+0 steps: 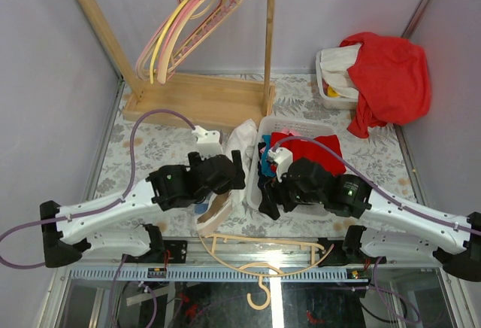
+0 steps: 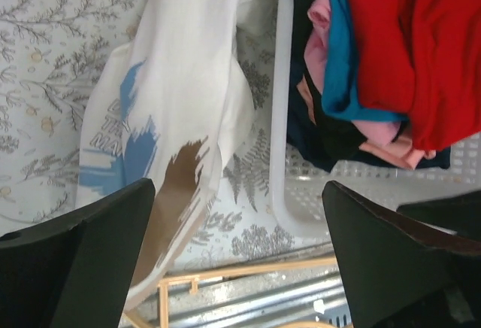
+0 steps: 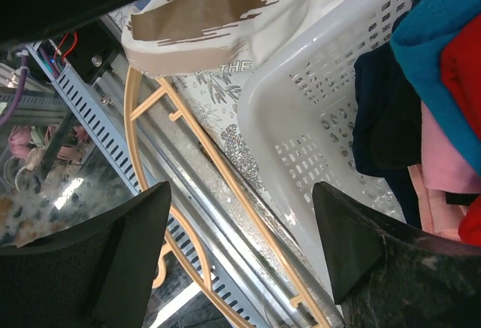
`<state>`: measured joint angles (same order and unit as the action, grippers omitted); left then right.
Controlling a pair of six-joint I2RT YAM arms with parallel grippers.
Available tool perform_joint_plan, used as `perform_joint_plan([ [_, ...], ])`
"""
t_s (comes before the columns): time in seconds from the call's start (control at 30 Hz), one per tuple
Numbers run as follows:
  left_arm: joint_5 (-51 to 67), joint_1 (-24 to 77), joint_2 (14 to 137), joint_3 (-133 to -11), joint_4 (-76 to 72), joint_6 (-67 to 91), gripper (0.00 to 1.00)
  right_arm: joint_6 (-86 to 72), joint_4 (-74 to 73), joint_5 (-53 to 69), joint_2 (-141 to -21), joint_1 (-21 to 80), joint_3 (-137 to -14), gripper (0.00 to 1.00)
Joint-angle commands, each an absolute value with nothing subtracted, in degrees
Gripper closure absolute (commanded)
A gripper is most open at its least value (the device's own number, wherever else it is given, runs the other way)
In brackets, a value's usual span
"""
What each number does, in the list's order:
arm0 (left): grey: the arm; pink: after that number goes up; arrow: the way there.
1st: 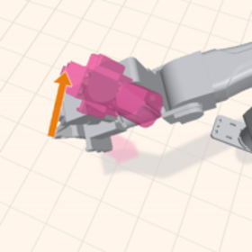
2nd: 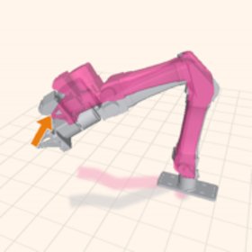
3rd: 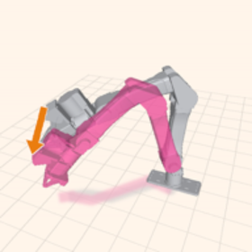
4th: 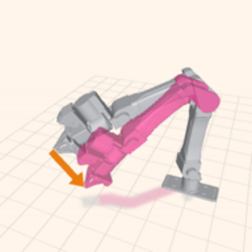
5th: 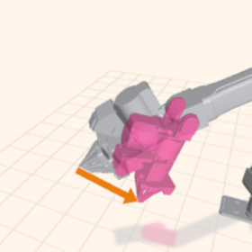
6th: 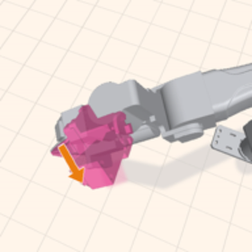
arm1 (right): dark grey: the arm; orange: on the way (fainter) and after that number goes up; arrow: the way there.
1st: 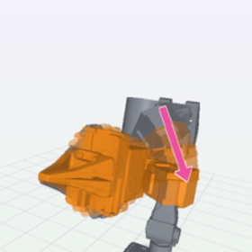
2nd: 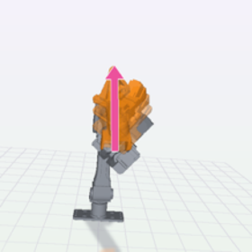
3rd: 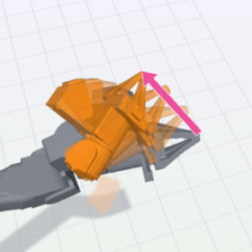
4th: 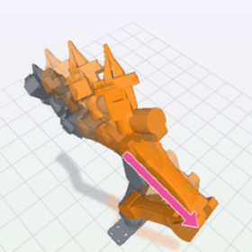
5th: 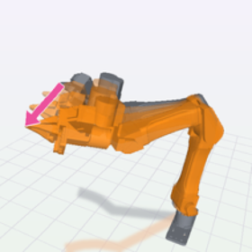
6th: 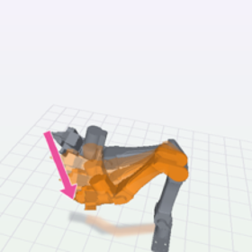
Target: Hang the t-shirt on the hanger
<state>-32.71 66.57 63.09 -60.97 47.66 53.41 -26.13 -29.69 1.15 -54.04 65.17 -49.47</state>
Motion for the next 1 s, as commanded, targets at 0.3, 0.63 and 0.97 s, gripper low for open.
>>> perform_joint_plan([
  [0.3, -23.7, 58.5, 74.9, -45.3, 28.5, 48.0, 0.08, -28.0, -25.5, 14.4, -52.0, 62.7, -47.3, 0.19],
  [0.63, -30.8, 56.6, 69.2, -46.4, 33.5, 49.4, 1.00, -29.4, -22.4, 18.8, -53.3, 62.7, -45.1, 0.23],
  [0.97, -32.7, 56.5, 51.7, -67.2, 42.3, 40.5, 1.00, -30.9, -11.6, 20.4, -61.9, 54.7, -52.5, 0.47],
])
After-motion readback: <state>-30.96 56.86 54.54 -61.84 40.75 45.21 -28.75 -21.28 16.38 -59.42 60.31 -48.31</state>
